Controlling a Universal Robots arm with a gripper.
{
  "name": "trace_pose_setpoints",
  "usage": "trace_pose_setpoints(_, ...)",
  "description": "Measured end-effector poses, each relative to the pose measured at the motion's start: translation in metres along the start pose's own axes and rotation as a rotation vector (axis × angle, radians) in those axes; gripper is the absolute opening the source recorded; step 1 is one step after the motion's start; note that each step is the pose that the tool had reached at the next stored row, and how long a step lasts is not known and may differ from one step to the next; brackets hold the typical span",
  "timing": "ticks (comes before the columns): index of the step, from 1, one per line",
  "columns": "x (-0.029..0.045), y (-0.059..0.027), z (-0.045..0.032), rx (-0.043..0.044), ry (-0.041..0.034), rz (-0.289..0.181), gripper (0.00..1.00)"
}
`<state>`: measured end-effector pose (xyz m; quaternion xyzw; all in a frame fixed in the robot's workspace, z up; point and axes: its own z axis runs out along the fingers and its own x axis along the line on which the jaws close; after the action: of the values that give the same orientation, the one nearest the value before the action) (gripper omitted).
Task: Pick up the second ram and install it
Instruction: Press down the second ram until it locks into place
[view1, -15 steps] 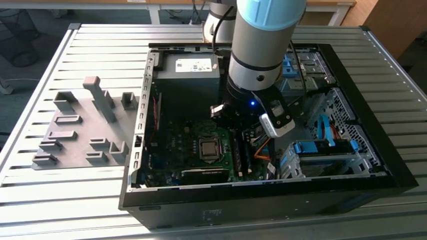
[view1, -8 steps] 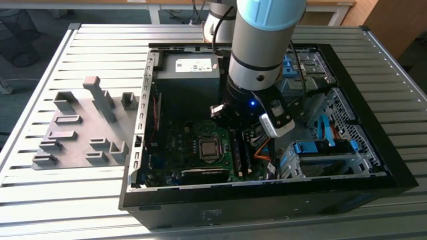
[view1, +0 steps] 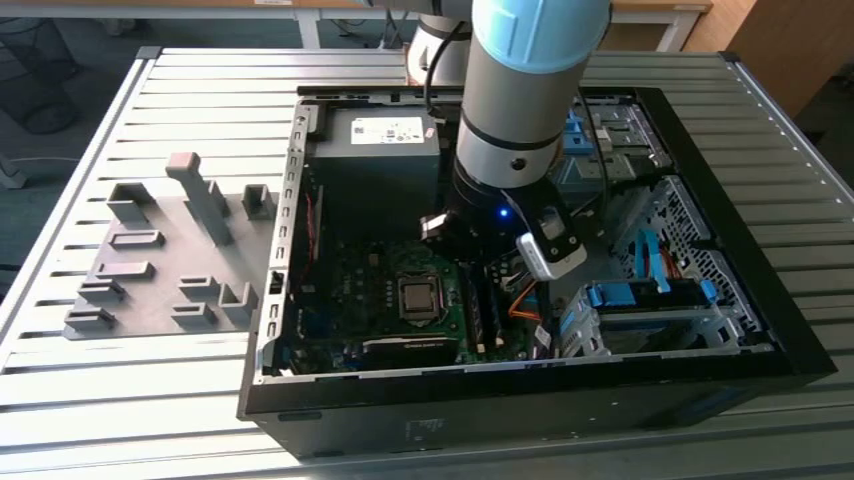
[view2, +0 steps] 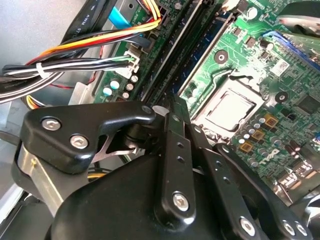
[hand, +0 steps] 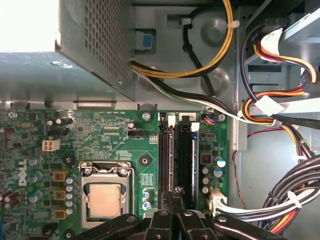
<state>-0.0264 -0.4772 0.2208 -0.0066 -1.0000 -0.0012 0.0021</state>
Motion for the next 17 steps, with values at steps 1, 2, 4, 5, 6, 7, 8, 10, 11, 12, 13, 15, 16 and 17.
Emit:
trace_pose_setpoints(1, 0.0, -0.0001, 0.0008, 0.0004, 0.0001, 0.0, 0.11)
trace_pose_setpoints(2, 0.0, -0.0001, 0.0017, 0.0007, 0.0003, 0.0, 0.11)
trace_pose_setpoints(4, 0.0, 0.0, 0.0039, 0.0, 0.0, 0.0, 0.11)
trace_pose_setpoints(5, 0.0, 0.0, 0.0048, 0.0001, 0.0, 0.0, 0.11)
trace_pose_setpoints(6, -0.0001, 0.0001, 0.0057, 0.0004, 0.0001, 0.0, 0.11)
trace_pose_setpoints(7, -0.0001, 0.0001, 0.0065, 0.0005, 0.0002, 0.0, 0.11)
trace_pose_setpoints(8, -0.0001, 0.0001, 0.0066, 0.0011, 0.0004, 0.0, 0.11)
trace_pose_setpoints(10, -0.0001, 0.0001, 0.0065, 0.0012, 0.0004, 0.0, 0.11)
trace_pose_setpoints(11, -0.0001, 0.0002, 0.0057, 0.0013, 0.0004, 0.0, 0.11)
trace_pose_setpoints(12, -0.0001, 0.0001, 0.0051, -0.0005, -0.0003, 0.0, 0.11)
trace_pose_setpoints(13, -0.0001, 0.0003, 0.0037, -0.0019, -0.0007, 0.0, 0.11)
trace_pose_setpoints(15, -0.0001, 0.0004, -0.0002, -0.0026, -0.0008, 0.0, 0.11)
trace_pose_setpoints(16, 0.0, 0.0001, -0.003, -0.0009, -0.0002, 0.0, 0.11)
trace_pose_setpoints(17, 0.0, 0.0002, -0.0053, -0.0008, -0.0003, 0.0, 0.11)
